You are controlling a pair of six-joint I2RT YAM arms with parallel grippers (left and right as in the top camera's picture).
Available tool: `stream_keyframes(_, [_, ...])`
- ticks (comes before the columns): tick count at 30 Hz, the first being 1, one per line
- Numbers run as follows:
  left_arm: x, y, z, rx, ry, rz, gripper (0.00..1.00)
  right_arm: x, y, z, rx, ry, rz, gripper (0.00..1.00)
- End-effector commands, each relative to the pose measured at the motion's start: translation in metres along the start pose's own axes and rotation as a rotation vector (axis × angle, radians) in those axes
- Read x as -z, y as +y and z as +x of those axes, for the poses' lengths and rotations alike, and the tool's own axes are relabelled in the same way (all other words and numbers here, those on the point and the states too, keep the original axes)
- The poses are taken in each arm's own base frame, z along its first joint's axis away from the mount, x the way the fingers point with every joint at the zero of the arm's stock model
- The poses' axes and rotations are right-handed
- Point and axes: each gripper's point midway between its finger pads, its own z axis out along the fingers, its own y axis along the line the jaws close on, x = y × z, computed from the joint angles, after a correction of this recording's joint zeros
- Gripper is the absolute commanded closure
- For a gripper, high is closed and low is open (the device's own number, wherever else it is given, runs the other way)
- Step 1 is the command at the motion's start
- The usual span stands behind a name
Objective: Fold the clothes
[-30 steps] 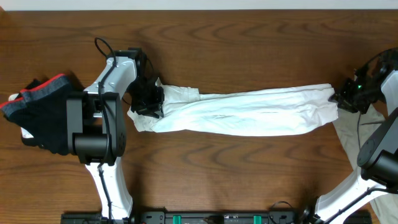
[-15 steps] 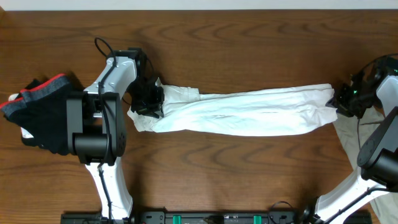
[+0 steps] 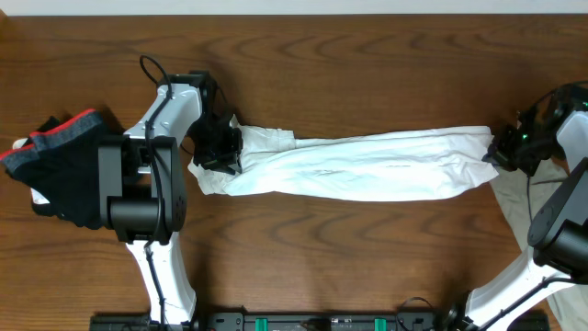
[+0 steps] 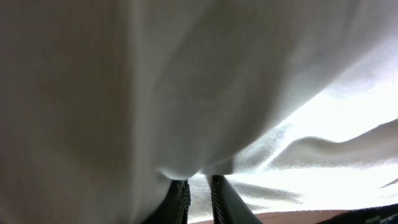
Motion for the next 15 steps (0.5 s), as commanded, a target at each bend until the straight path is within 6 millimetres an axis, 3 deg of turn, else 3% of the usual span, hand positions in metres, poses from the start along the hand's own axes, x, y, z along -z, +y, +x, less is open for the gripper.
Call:
stream_keyframes(1, [-0.002, 0.003, 0.002, -0.005, 0.011, -0.010, 0.84, 0.040, 0.028, -0.014, 0.048, -0.101, -0.070, 0.99])
stream_keyframes(7, [-0.002, 0.003, 0.001, -0.006, 0.007, -0.009, 0.84, 0.085, 0.046, -0.016, 0.096, -0.219, -0.087, 0.99])
stream_keyframes(15, [-0.002, 0.003, 0.000, -0.008, 0.001, -0.009, 0.84, 0.090, 0.047, -0.012, 0.098, -0.220, -0.086, 0.99])
